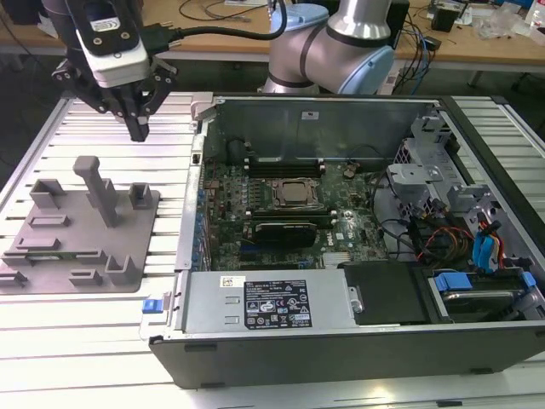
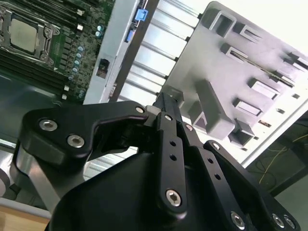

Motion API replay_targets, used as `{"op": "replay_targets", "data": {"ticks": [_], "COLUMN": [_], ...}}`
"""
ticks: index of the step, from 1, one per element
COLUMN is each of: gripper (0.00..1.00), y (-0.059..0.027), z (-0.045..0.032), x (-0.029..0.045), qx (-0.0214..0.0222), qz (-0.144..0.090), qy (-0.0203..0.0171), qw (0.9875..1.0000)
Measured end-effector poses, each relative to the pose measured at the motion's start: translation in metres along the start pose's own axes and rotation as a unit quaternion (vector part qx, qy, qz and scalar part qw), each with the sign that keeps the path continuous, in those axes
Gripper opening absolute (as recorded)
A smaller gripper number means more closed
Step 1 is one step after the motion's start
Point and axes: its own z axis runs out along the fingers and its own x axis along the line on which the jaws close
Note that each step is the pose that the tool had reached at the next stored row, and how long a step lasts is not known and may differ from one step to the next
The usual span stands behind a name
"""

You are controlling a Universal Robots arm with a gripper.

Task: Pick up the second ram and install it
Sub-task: 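Reach for the second ram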

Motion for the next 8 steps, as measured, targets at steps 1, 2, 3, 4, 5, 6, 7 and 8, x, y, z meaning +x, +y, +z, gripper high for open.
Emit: {"op": "replay_targets", "data": {"ticks": [1, 2, 3, 4, 5, 6, 7, 8], "gripper": [0.08, 0.08, 0.08, 0.08, 0.08, 0.08, 0.08, 0.08], "y": [-0.0002, -0.0004, -0.0005, -0.0007, -0.0009, -0.0011, -0.0014, -0.0016], "z": [-0.0001, -0.0001, -0.0002, -0.0002, -0.0002, -0.0003, -0.0004, -0.0005], "x": [0.0031, 0.0057, 0.0074, 0.0098, 0.0117, 0.0152, 0.0186, 0.0211], "qx": [0.0000, 0.0000, 0.0000, 0.0000, -0.0001, -0.0001, 0.0000, 0.0000], "qz": [0.000, 0.000, 0.000, 0.000, 0.000, 0.000, 0.000, 0.000], "qy": [0.0000, 0.0000, 0.0000, 0.0000, 0.0000, 0.0000, 0.0000, 0.0000], "qw": [1.0000, 1.0000, 1.0000, 1.0000, 1.0000, 1.0000, 1.0000, 1.0000]}}
